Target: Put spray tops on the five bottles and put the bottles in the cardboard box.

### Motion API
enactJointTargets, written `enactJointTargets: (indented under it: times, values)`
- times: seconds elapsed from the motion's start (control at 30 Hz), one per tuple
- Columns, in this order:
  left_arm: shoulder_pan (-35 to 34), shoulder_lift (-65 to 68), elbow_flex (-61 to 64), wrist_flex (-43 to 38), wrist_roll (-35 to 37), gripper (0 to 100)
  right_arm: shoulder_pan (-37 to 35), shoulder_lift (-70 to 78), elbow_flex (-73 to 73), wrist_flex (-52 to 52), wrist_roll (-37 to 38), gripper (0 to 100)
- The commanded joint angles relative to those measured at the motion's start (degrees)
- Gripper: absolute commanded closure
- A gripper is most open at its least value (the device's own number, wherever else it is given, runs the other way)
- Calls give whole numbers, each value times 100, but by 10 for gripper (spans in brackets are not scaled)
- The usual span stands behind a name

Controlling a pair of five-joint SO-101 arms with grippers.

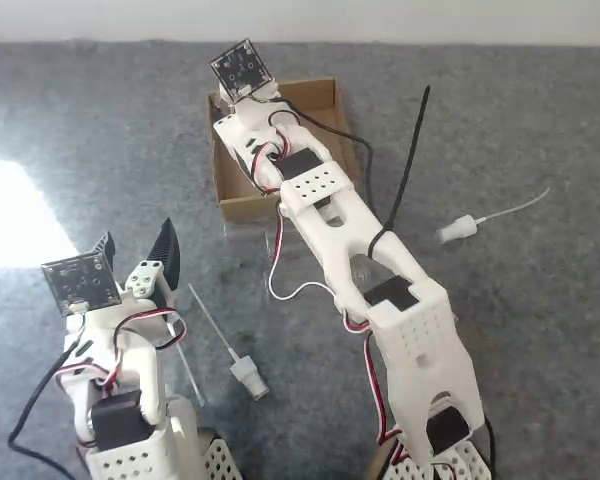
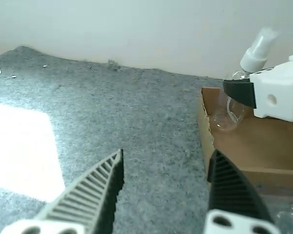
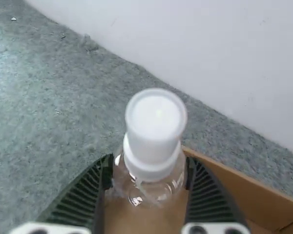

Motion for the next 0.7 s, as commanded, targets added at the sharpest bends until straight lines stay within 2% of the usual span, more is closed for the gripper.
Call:
enactJointTargets:
  times: [0.0, 0.67]
  values:
    - [-26, -105, -31, -123, 35, 739, 92, 171, -835, -92, -70, 911]
    - [-26, -105, -22, -123, 35, 739, -57, 1112, -1705, -145, -70, 908]
